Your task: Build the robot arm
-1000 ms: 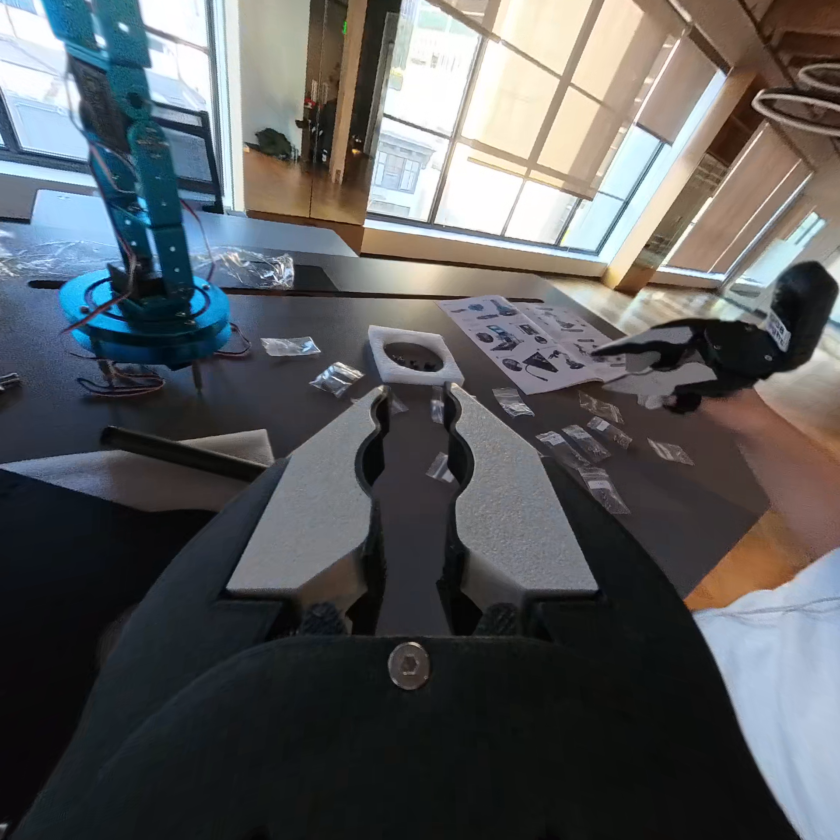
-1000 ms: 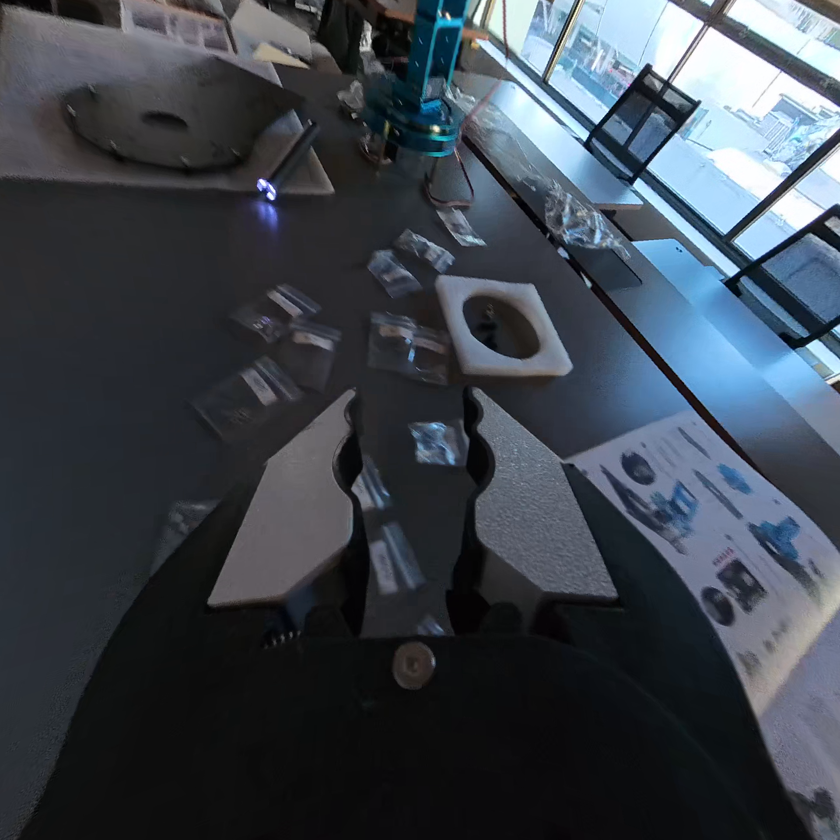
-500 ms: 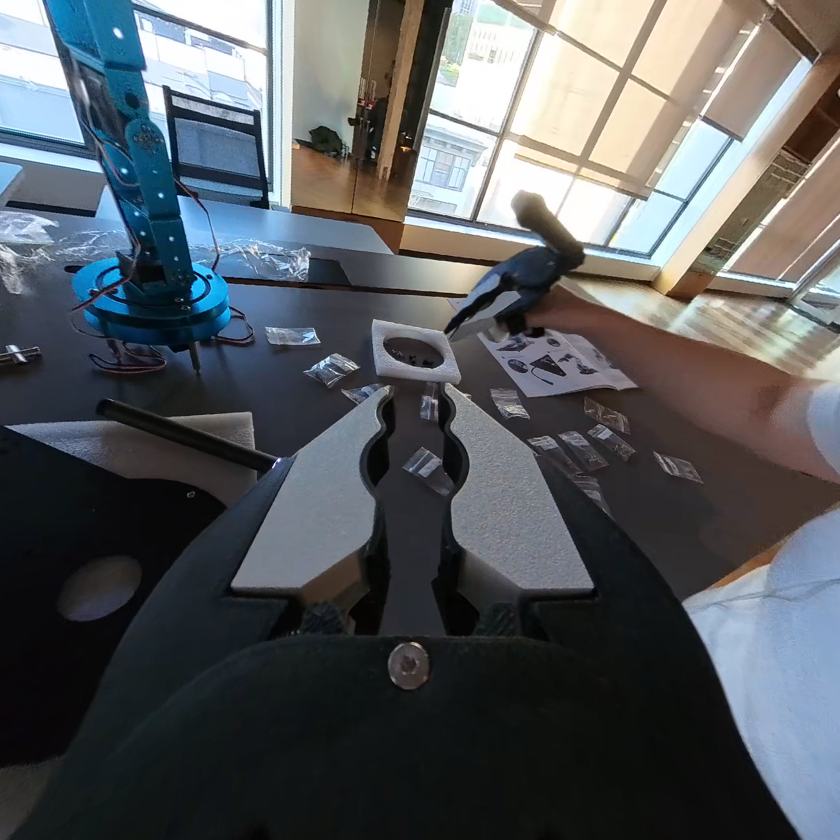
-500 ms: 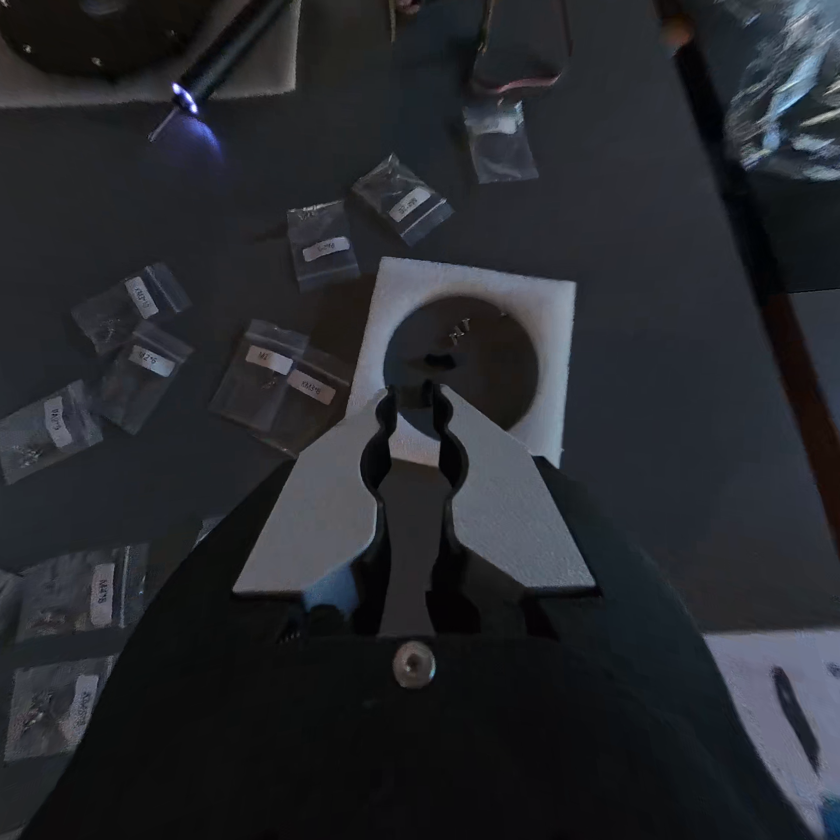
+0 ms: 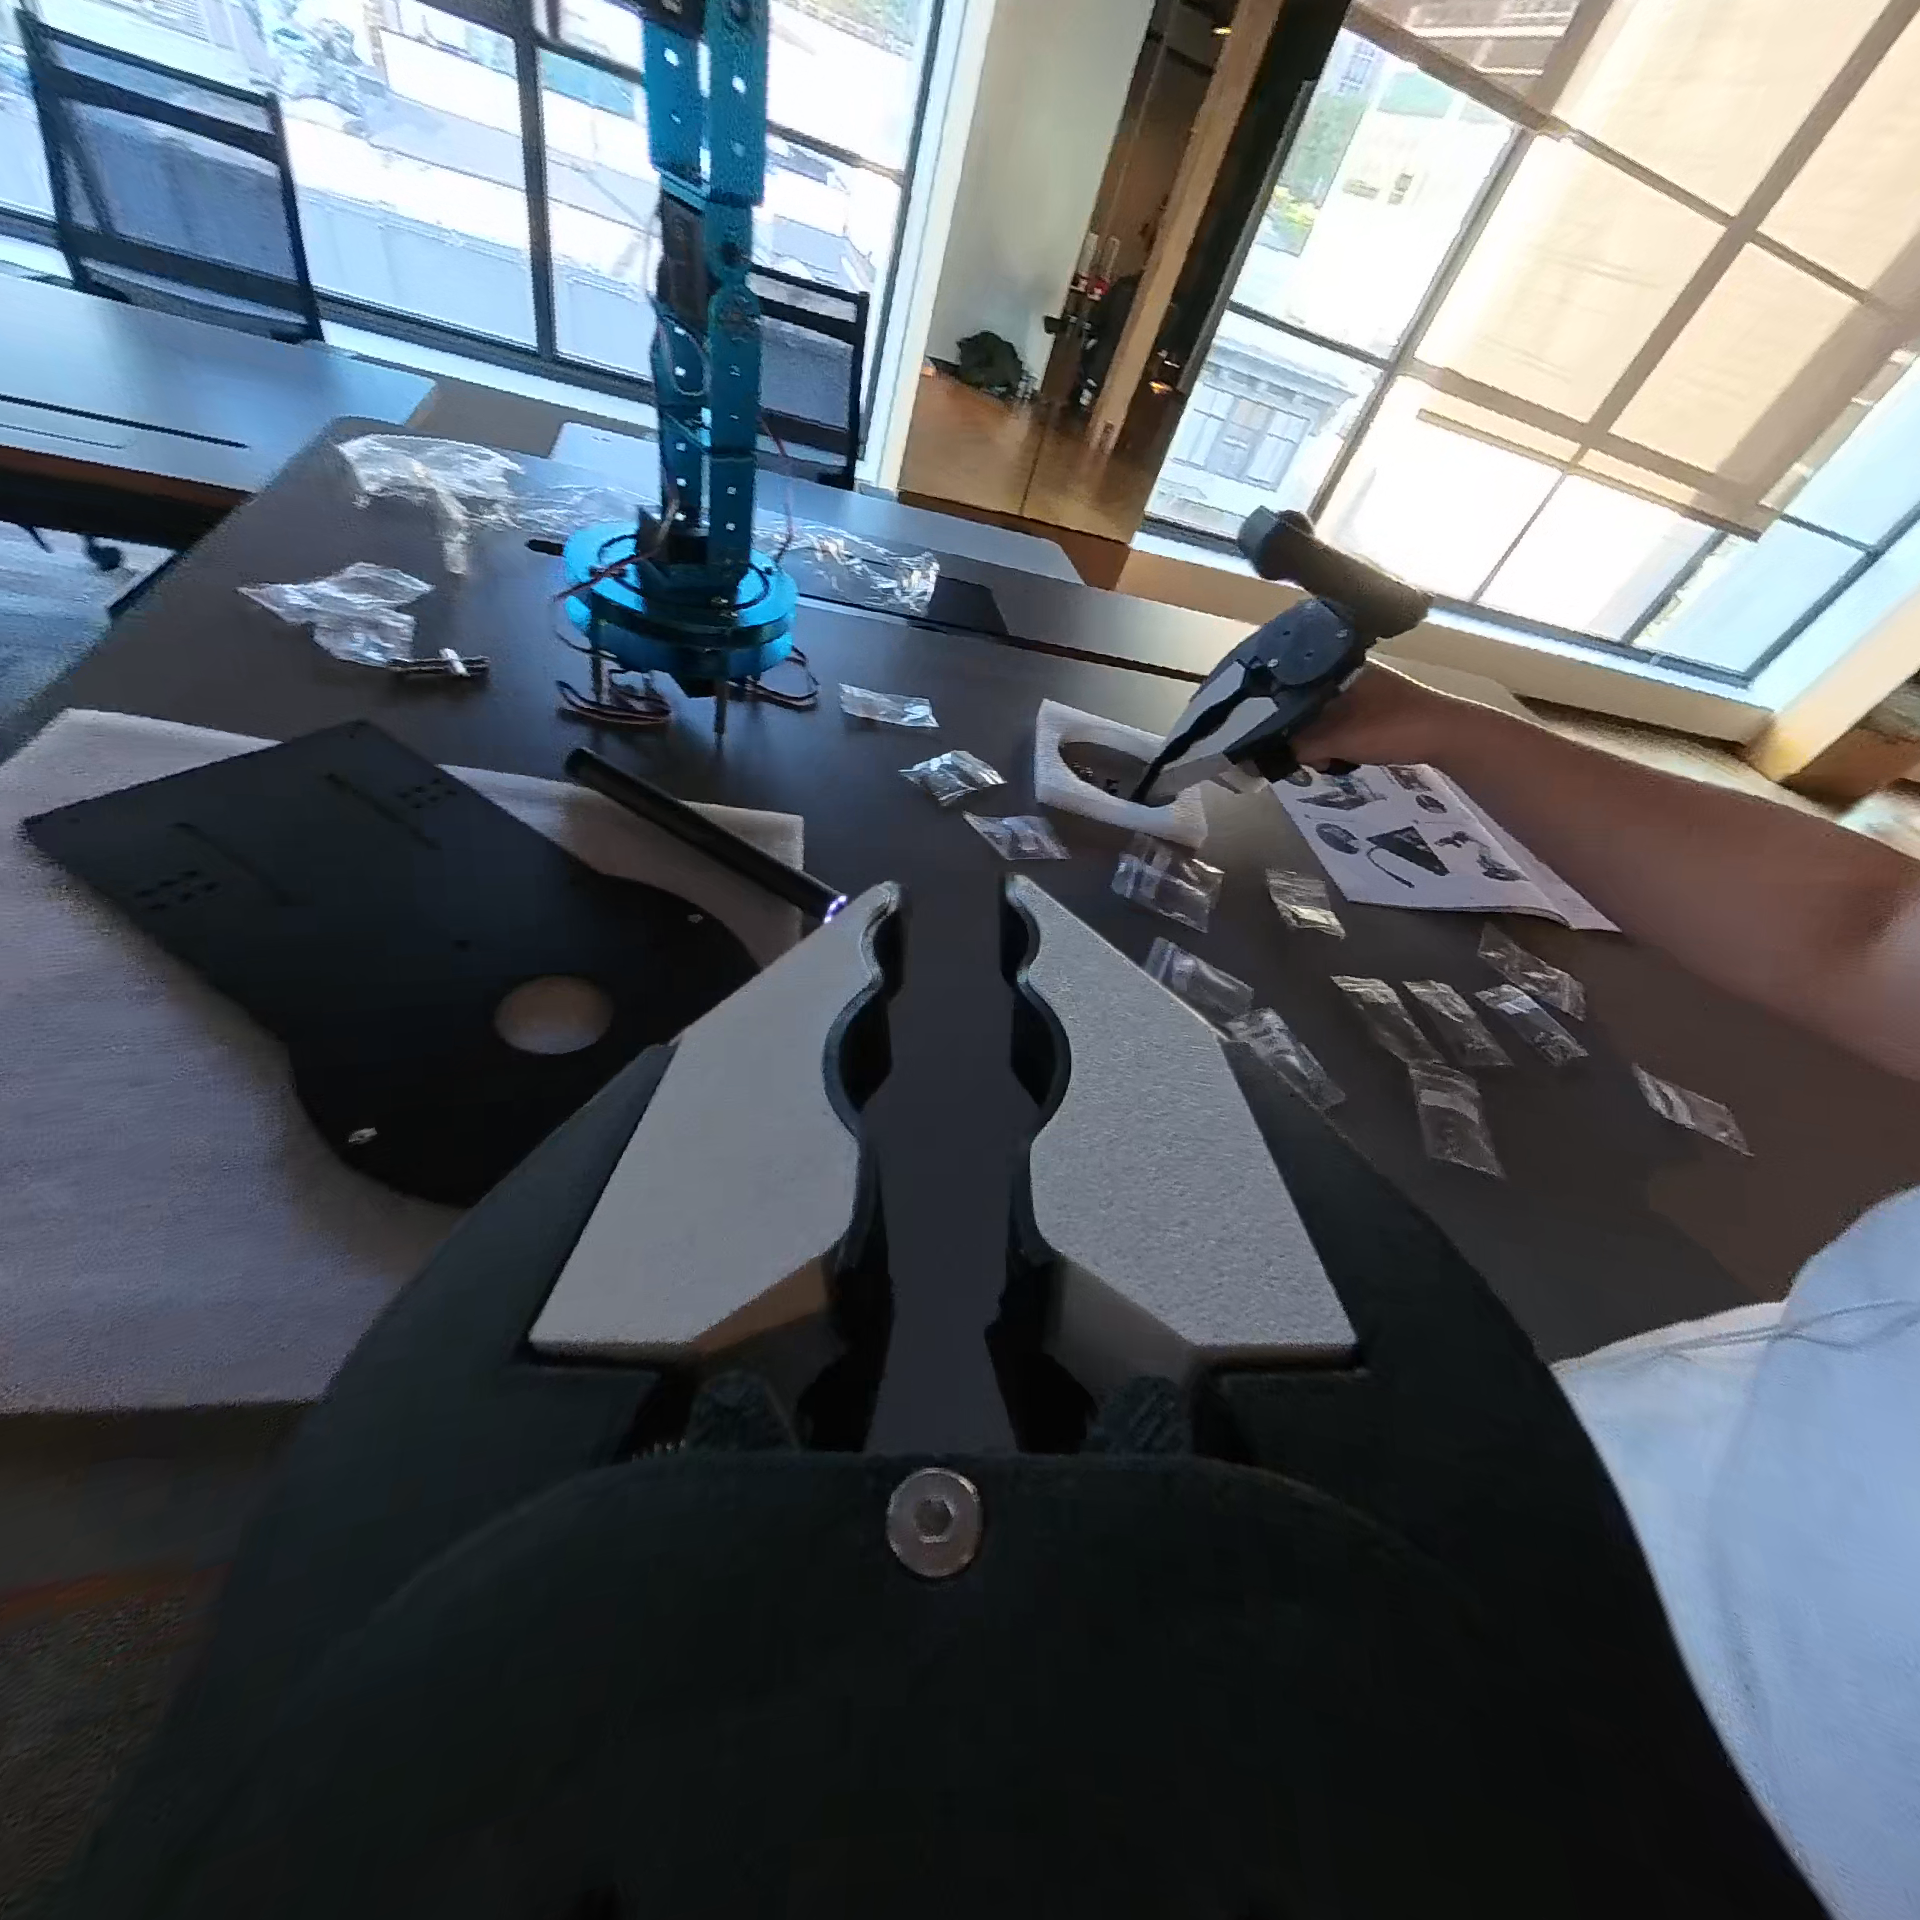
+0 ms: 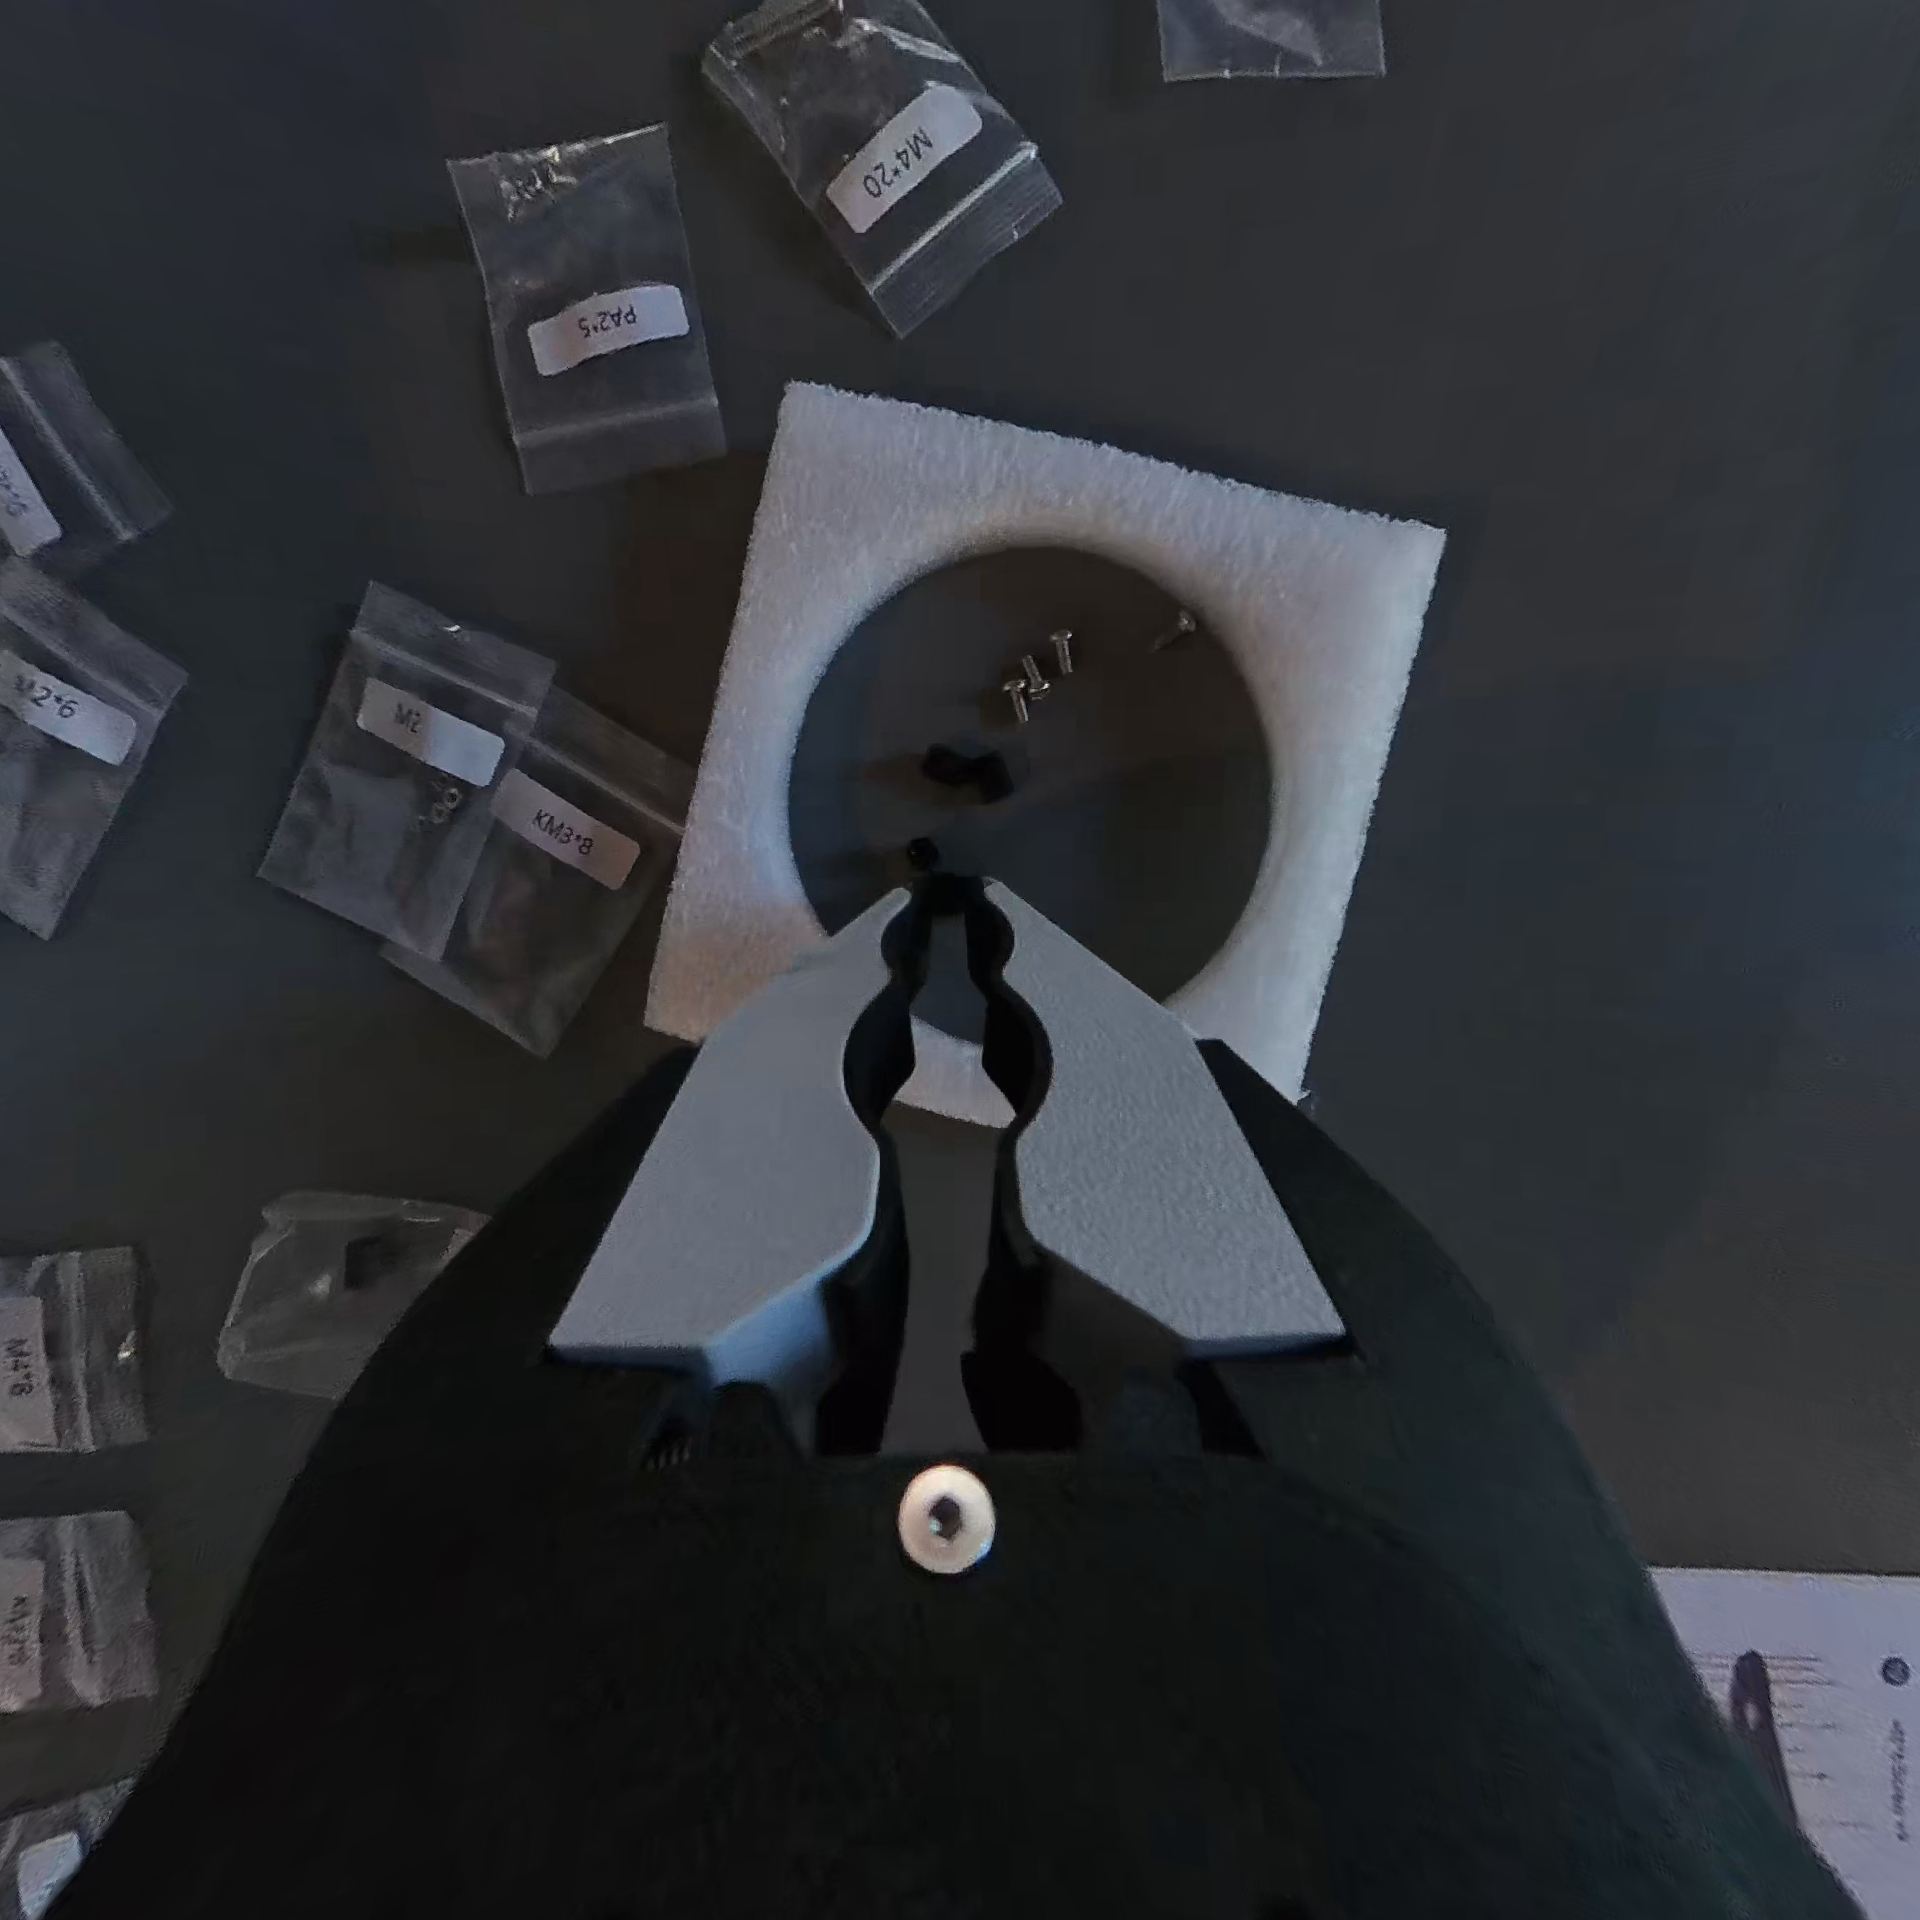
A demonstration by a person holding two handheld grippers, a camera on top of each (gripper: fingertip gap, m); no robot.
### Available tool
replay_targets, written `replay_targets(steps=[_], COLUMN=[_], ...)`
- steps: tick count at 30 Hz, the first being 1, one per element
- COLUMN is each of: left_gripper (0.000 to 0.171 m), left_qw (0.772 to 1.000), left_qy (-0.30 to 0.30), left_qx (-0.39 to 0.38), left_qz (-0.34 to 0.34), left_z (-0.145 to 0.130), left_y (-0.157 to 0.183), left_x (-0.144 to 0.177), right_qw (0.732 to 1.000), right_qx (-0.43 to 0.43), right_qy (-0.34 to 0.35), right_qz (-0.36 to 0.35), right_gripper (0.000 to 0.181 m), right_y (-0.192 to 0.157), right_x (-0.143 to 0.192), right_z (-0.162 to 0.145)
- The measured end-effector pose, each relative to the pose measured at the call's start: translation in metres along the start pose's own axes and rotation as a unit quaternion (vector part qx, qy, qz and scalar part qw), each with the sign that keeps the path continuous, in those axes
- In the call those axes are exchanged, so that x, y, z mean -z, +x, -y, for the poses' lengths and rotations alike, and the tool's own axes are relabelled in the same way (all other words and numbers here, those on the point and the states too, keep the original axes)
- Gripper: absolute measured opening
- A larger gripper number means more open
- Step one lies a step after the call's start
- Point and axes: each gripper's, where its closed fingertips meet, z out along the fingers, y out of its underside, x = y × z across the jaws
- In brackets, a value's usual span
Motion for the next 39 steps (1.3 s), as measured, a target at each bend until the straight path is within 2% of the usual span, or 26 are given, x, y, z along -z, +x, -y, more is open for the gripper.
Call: replay_targets(steps=[5, 10, 13, 17, 22, 25, 29, 31, 34, 37, 39], left_gripper=[0.015, 0.015, 0.016, 0.015, 0.015, 0.016, 0.013, 0.012, 0.010, 0.010, 0.010], left_qw=[1.000, 0.999, 0.999, 0.999, 0.998, 0.995, 0.981, 0.976, 0.964, 0.951, 0.949], left_qy=[0.010, 0.011, 0.011, 0.024, 0.015, -0.020, -0.057, -0.080, -0.109, -0.127, -0.134], left_qx=[0.003, 0.019, 0.025, 0.036, 0.037, 0.012, 0.007, 0.002, 0.017, 0.035, 0.035], left_qz=[0.023, 0.033, 0.031, 0.017, -0.055, -0.093, -0.184, -0.202, -0.242, -0.281, -0.282], left_z=[0.002, 0.002, 0.001, 0.004, 0.011, 0.013, 0.005, -0.007, -0.019, -0.023, -0.026], left_y=[-0.018, -0.048, -0.075, -0.121, -0.179, -0.218, -0.243, -0.254, -0.261, -0.264, -0.270], left_x=[0.026, 0.046, 0.054, 0.057, 0.048, 0.037, 0.024, 0.015, 0.004, 0.000, -0.003], right_qw=[0.999, 0.991, 0.984, 0.975, 0.959, 0.947, 0.927, 0.923, 0.922, 0.927, 0.935], right_qx=[0.012, 0.023, 0.031, 0.031, -0.009, -0.049, -0.104, -0.132, -0.151, -0.162, -0.171], right_qy=[0.017, 0.050, 0.100, 0.166, 0.263, 0.300, 0.353, 0.358, 0.355, 0.338, 0.309], right_qz=[-0.036, -0.121, -0.148, -0.146, -0.106, -0.107, -0.076, -0.043, -0.034, -0.035, -0.023], right_gripper=[0.005, 0.005, 0.004, 0.004, 0.004, 0.004, 0.004, 0.004, 0.004, 0.004, 0.004], right_y=[0.004, 0.000, -0.031, -0.092, -0.172, -0.198, -0.226, -0.239, -0.251, -0.257, -0.264], right_x=[0.012, 0.054, 0.075, 0.078, 0.046, 0.011, -0.043, -0.070, -0.096, -0.117, -0.135], right_z=[0.009, 0.027, 0.053, 0.094, 0.158, 0.197, 0.254, 0.280, 0.312, 0.334, 0.344])
